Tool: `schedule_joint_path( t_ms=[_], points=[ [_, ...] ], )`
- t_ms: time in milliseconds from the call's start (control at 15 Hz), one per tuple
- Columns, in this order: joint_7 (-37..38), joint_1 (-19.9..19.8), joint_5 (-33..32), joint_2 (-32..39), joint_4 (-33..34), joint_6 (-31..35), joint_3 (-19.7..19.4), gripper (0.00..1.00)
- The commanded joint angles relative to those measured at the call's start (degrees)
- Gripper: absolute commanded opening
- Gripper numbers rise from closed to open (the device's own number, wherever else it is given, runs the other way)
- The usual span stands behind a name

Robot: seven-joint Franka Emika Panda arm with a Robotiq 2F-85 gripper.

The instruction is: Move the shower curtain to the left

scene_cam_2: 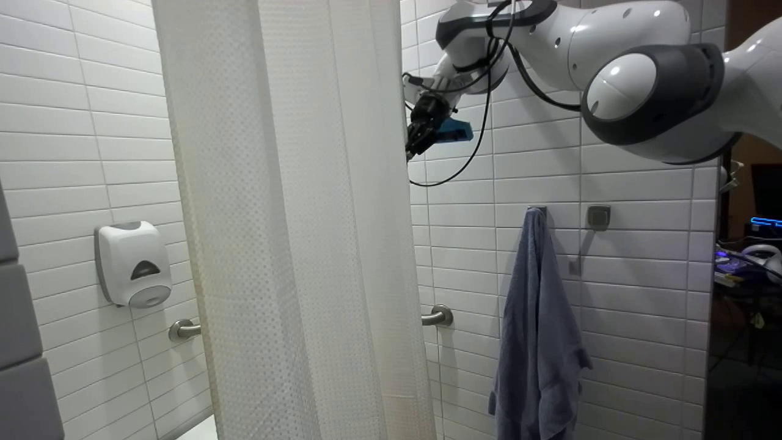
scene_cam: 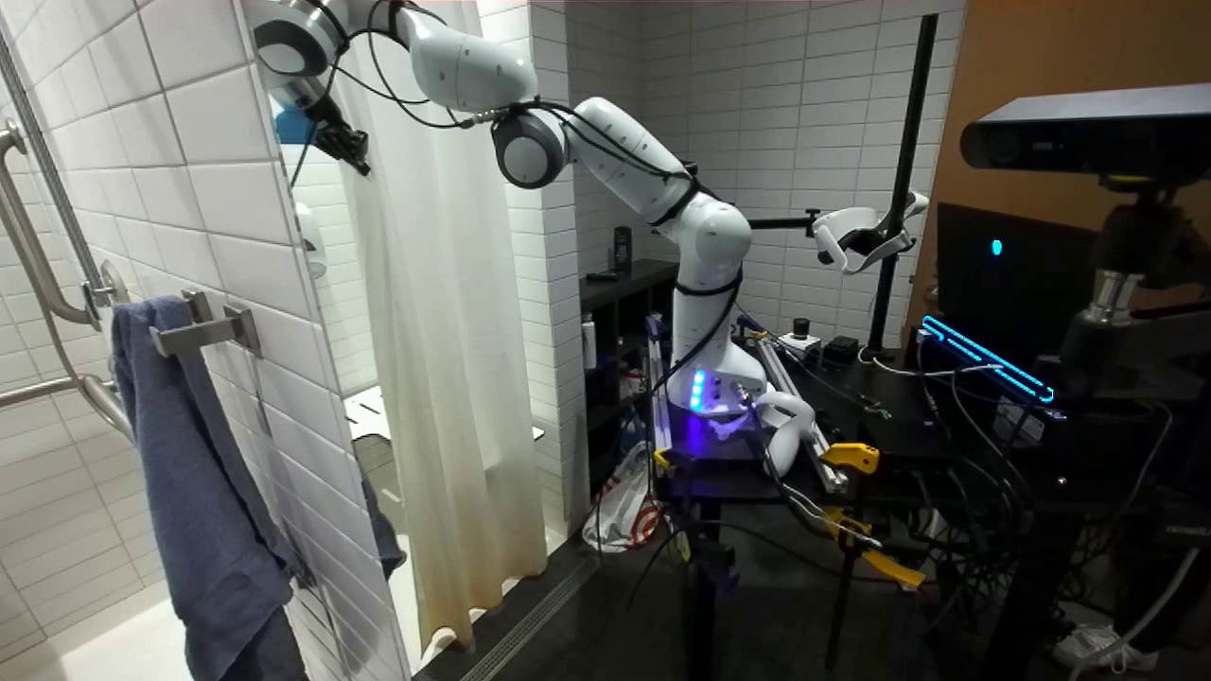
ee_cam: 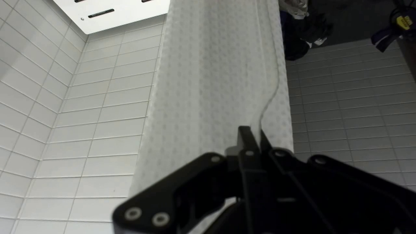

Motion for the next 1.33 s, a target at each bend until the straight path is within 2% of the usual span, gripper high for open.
schedule_joint_path(
  t_ms=[0, 733, 1200, 1267],
  points=[
    [0.0, 0.0, 0.0, 0.0, 0.0, 0.0, 0.0, 0.02],
    [-1.6, 2.7, -1.5, 0.3, 0.5, 0.1, -0.5, 0.00],
    [-4.9, 2.4, -1.1, 0.0, 0.4, -2.1, -0.1, 0.00],
    [-3.5, 3.4, -1.9, 4.3, 8.2, -5.3, 0.6, 0.00]
  ],
)
